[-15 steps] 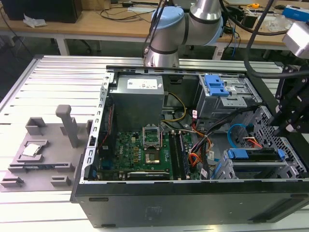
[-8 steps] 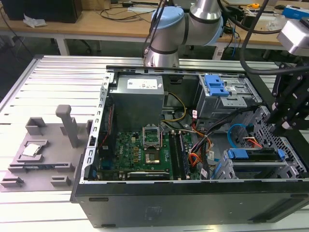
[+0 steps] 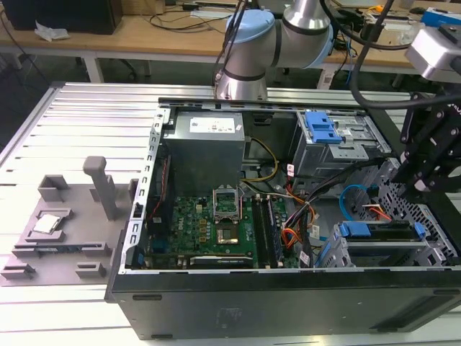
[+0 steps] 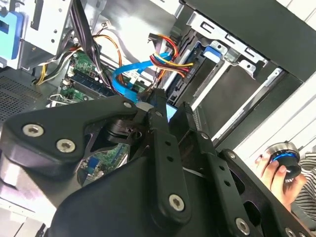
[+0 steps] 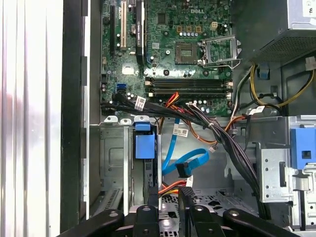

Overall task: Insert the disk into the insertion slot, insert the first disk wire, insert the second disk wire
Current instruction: 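Insert the second disk wire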

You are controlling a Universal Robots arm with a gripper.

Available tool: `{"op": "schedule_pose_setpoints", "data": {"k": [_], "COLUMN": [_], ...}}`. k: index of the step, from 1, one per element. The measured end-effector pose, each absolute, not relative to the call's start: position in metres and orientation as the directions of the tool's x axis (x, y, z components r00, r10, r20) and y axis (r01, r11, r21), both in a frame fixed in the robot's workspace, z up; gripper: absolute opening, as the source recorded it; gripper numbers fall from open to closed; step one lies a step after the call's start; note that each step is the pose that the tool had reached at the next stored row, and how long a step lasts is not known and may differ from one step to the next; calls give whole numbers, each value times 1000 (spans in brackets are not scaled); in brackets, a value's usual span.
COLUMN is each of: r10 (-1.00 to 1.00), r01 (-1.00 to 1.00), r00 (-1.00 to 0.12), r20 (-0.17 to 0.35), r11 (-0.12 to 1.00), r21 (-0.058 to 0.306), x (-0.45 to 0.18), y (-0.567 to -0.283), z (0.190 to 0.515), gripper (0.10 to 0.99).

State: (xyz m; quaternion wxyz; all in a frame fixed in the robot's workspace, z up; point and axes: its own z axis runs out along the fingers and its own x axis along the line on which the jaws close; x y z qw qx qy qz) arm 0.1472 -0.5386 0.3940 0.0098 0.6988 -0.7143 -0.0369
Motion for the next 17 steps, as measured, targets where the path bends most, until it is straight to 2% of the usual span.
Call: {"op": "schedule_pose_setpoints", "data": {"k": [5,17], "r10": [-999,-996], "r01": [-998,-994], "r00": [-19,86], "r20": [-38,-38], "r11": [17,-88], "r21": [66,66], "x": [134,125], "y": [-530,-523], "z": [388,377], "gripper": [302,302]}}
